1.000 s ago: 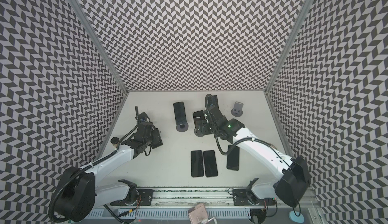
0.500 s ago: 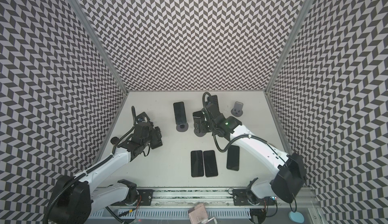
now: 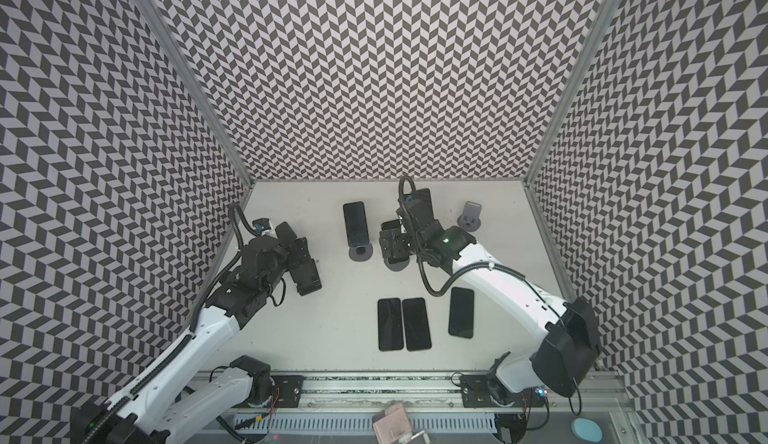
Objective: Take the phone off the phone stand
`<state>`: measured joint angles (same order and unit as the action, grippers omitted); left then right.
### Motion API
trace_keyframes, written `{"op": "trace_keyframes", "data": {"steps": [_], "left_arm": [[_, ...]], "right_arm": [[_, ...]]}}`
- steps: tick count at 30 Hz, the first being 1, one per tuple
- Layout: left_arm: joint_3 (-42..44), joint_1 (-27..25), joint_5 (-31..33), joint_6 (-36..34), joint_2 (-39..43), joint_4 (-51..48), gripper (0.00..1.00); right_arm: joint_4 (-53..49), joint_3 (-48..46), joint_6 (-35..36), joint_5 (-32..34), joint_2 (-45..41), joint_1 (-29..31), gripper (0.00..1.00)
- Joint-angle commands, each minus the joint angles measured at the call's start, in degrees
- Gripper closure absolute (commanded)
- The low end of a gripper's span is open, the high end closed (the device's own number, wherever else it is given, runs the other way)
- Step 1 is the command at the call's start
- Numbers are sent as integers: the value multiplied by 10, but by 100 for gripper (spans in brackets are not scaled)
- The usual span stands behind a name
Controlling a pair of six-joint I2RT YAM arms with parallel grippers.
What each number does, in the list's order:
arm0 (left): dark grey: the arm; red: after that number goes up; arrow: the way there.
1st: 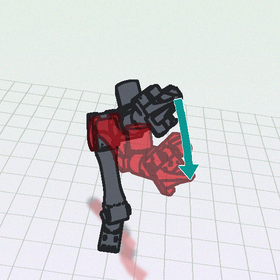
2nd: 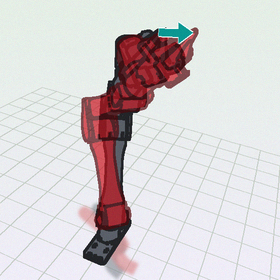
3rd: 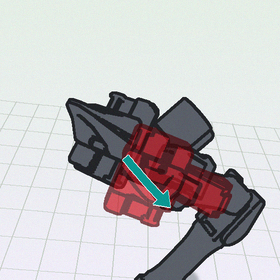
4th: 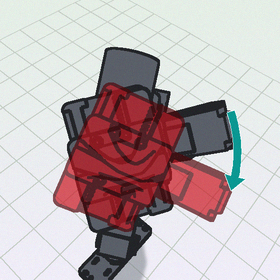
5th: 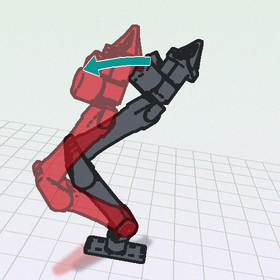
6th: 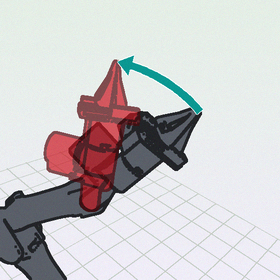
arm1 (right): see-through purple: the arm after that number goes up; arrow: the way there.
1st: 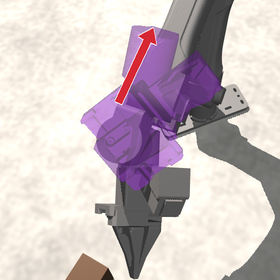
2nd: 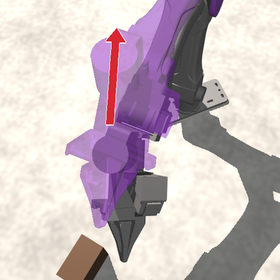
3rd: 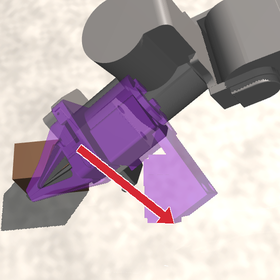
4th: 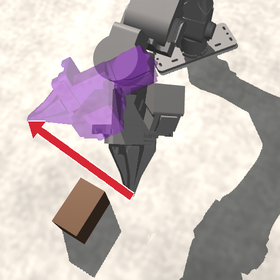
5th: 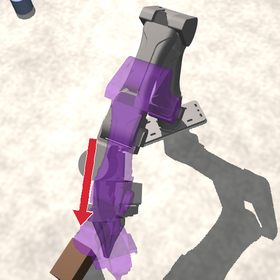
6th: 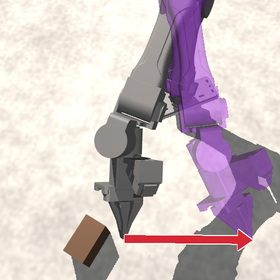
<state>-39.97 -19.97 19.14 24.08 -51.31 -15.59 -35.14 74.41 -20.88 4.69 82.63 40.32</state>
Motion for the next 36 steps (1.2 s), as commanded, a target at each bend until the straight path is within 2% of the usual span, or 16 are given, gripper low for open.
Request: {"op": "trace_keyframes", "data": {"steps": [1,5,9,14,21,31,34,36], "left_arm": [[-35,-15,19,-56,22,-26,6],[-62,-44,20,-116,35,-32,6],[-80,-90,-14,-172,38,-28,6],[-71,-148,-49,-220,53,-1,6],[-13,-169,-195,-276,95,77,6],[7,-178,-396,-380,114,139,5],[25,-179,-443,-394,121,152,5],[39,-179,-447,-385,123,166,5]], "right_arm": [[39,5,19,10,-8,-3,1],[30,14,27,34,-6,-4,1],[27,15,42,41,-11,-8,1],[39,15,61,-3,-22,-17,1],[36,29,59,-11,-28,-28,1],[31,42,50,-2,-44,-34,1],[38,28,44,4,-50,-36,2],[39,21,37,3,-50,-36,3]]}}
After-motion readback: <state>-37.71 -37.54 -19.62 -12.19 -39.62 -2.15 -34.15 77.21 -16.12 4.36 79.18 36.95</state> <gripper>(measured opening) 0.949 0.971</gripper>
